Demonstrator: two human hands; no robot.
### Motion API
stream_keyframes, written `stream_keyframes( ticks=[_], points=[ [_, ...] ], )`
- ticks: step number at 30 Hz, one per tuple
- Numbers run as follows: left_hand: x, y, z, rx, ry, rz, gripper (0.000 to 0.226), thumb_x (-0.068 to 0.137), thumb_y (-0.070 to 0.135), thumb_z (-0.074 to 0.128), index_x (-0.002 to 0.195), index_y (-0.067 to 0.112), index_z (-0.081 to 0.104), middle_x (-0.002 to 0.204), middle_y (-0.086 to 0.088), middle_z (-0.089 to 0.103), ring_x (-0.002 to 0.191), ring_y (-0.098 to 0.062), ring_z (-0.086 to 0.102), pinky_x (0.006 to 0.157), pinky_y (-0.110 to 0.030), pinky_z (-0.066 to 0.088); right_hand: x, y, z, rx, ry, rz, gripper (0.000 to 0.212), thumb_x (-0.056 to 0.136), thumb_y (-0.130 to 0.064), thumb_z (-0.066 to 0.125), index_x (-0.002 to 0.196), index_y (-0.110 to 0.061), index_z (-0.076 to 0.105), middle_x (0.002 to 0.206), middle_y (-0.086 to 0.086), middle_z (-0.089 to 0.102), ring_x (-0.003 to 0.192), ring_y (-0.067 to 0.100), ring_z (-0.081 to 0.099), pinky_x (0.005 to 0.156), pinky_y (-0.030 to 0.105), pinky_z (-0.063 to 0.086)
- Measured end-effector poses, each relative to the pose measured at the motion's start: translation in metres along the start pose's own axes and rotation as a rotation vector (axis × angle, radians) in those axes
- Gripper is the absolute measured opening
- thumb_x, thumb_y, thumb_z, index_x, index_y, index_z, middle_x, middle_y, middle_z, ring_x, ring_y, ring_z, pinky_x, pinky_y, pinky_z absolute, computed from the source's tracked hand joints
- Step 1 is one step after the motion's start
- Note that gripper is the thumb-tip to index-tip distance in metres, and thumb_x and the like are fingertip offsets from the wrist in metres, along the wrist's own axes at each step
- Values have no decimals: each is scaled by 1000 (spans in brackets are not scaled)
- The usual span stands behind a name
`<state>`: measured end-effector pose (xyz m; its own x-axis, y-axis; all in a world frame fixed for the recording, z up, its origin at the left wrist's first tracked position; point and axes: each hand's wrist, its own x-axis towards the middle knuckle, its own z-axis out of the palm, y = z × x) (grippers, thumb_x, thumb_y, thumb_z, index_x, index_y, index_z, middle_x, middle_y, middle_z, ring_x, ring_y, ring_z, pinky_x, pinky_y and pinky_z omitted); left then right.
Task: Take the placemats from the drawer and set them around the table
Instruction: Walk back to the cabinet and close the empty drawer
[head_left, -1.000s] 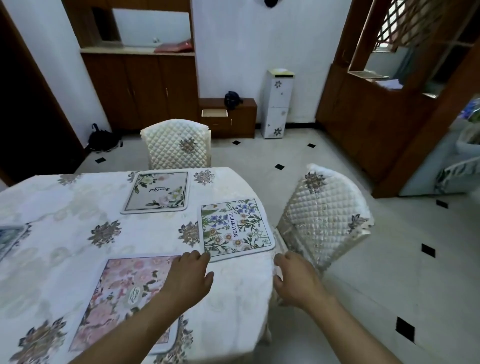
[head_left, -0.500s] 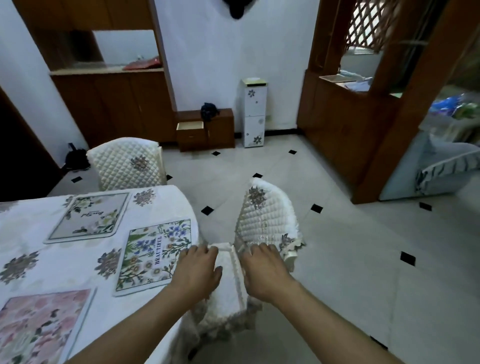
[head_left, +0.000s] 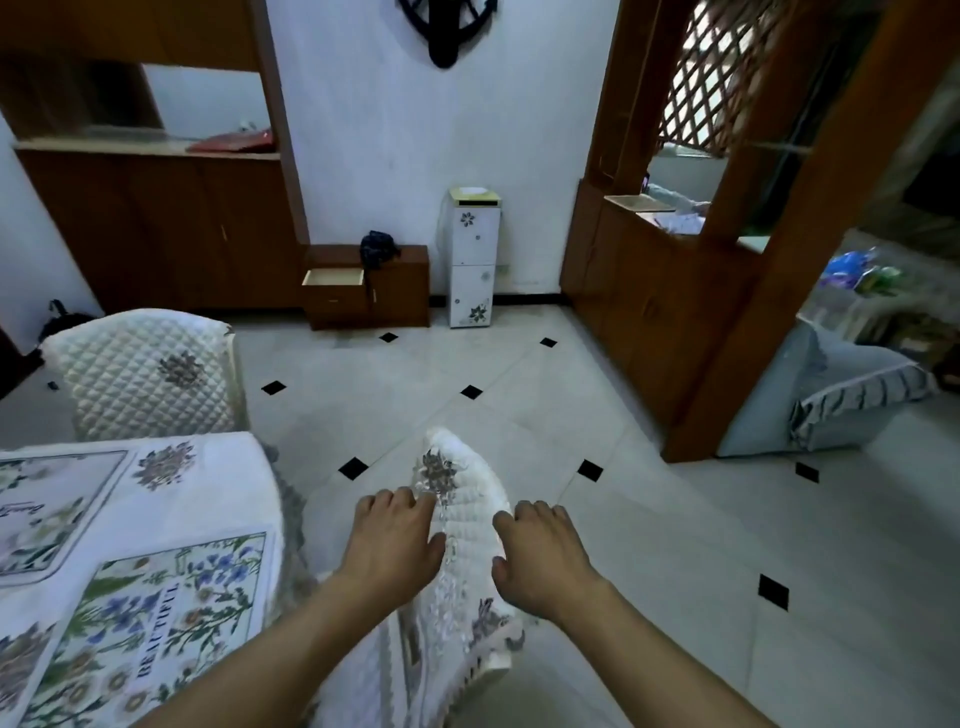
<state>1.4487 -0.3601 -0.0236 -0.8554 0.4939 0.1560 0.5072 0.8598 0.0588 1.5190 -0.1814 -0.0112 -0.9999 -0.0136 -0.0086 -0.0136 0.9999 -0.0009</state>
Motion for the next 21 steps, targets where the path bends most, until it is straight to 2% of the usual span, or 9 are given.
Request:
stream_keyframes(
  ticks=[2, 5, 8, 11, 14, 17, 19, 21],
  points=[
    [39, 4, 9, 9, 3, 1, 37, 83, 48, 51, 107, 22, 59, 99, -5, 65, 94, -29, 60, 88, -42, 43, 27, 28, -6, 17, 6, 18, 31, 85, -35, 50, 107, -13, 54, 108, 13, 57, 103, 34, 52, 89, 42, 37],
    [88, 11, 19, 67, -33, -2, 30, 71, 45, 65, 90, 22, 64, 78, -2, 65, 74, -27, 62, 72, -40, 48, 64, 70, -10, 63, 20, 39, 28, 84, -35, 50, 102, -14, 54, 105, 11, 58, 101, 32, 53, 87, 41, 37],
    [130, 20, 28, 83, -59, -28, 23, 70, 42, 67, 76, 21, 57, 70, 0, 59, 67, -26, 58, 66, -38, 46, 100, 112, -6, 92, 11, 26, 22, 84, -35, 50, 95, -16, 50, 102, 9, 57, 97, 30, 53, 83, 39, 36],
    [178, 32, 46, 110, -58, -67, 25, 73, 41, 67, 81, 20, 58, 76, -2, 61, 71, -28, 59, 70, -38, 45, 146, 164, 4, 95, 17, -14, 24, 85, -37, 48, 98, -16, 51, 102, 8, 57, 97, 29, 52, 83, 39, 36],
    [228, 53, 58, 146, -48, -136, 33, 80, 44, 60, 100, 18, 61, 93, -5, 66, 87, -30, 61, 82, -42, 44, 195, 222, 11, 91, 33, -72, 28, 85, -38, 48, 102, -16, 52, 103, 8, 57, 98, 29, 52, 84, 40, 37],
    [277, 81, 67, 179, -58, -217, 44, 84, 47, 50, 119, 22, 55, 106, -5, 64, 100, -29, 58, 90, -42, 40, 241, 281, 12, 90, 27, -141, 29, 86, -38, 49, 104, -15, 53, 105, 8, 58, 99, 29, 53, 85, 39, 37],
    [305, 95, 70, 211, -77, -249, 45, 82, 49, 52, 119, 23, 57, 101, -5, 65, 96, -29, 60, 87, -42, 42, 266, 309, 7, 95, 13, -190, 31, 86, -38, 49, 106, -15, 53, 105, 8, 58, 101, 30, 53, 85, 39, 37],
    [334, 107, 71, 237, -115, -289, 42, 78, 49, 58, 110, 22, 62, 92, -4, 67, 87, -29, 62, 81, -40, 44, 292, 336, 5, 104, 14, -243, 29, 86, -37, 50, 104, -15, 53, 104, 8, 57, 99, 30, 53, 85, 39, 37]
  ],
)
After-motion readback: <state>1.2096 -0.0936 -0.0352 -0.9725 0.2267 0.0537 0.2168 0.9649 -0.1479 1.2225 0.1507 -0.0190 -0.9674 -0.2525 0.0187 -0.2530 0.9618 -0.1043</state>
